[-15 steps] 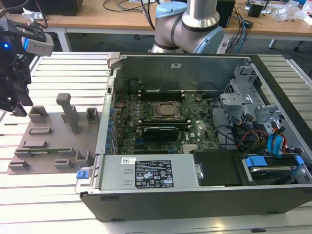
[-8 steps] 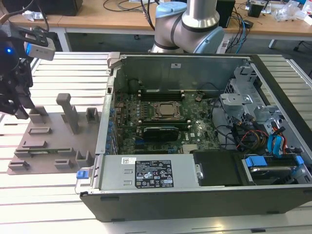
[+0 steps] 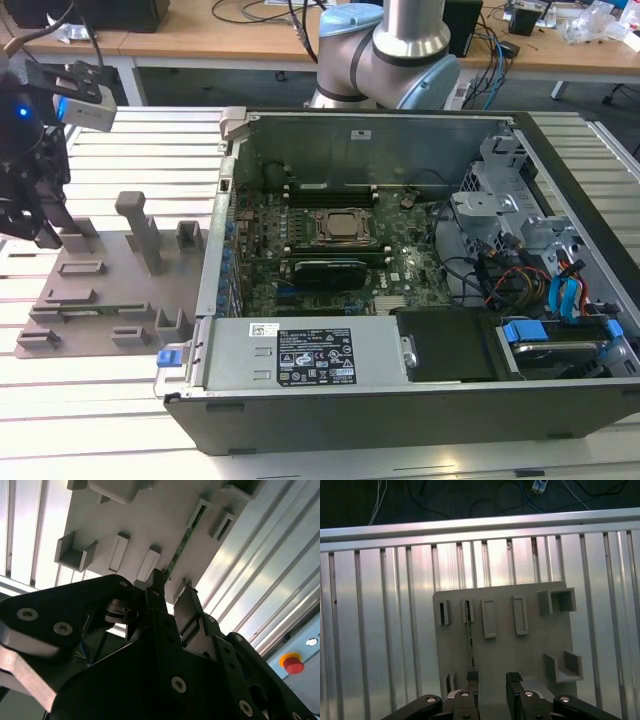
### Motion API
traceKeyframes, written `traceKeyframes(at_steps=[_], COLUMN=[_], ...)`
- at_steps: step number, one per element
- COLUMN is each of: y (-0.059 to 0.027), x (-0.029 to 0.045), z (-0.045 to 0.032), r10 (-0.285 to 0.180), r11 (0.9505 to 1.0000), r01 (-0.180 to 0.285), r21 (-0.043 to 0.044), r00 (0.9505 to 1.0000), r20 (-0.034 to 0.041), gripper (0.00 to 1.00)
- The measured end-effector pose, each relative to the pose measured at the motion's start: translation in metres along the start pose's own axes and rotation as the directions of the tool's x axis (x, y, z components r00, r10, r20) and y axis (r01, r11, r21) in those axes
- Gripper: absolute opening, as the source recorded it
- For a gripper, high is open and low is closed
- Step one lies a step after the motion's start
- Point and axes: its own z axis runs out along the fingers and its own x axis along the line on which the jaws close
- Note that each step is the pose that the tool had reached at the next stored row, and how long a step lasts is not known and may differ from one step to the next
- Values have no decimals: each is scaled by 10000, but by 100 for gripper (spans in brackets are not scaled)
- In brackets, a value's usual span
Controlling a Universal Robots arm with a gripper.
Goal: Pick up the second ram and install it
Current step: 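Pick up the second ram and move it above second insertion slot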
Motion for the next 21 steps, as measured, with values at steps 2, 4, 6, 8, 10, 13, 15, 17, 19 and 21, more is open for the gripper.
traceKeyframes(at_steps=[2, 4, 6, 8, 10, 13, 15, 17, 19, 21], y=[-2, -4, -8, -10, -10, -12, -14, -15, -17, -27], x=[1, 3, 7, 9, 9, 11, 11, 12, 12, 12], z=[44, 108, 172, 209, 226, 268, 295, 322, 341, 373], r10=[0, 1, -26, -55, -67, -90, -102, -111, -119, -135], r11=[10000, 10000, 10000, 10000, 10000, 10000, 9999, 9999, 9999, 9999], r01=[0, -1, 26, 55, 67, 90, 102, 111, 119, 135], r21=[0, 1, 0, -1, -1, -1, -2, -2, -2, -2], r00=[10000, 10000, 10000, 10000, 10000, 10000, 9999, 9999, 9999, 9999], r20=[0, 0, -2, -2, -3, -4, -4, -5, -7, -12], gripper=[36, 36, 36, 36, 36, 36, 36, 36, 36, 36])
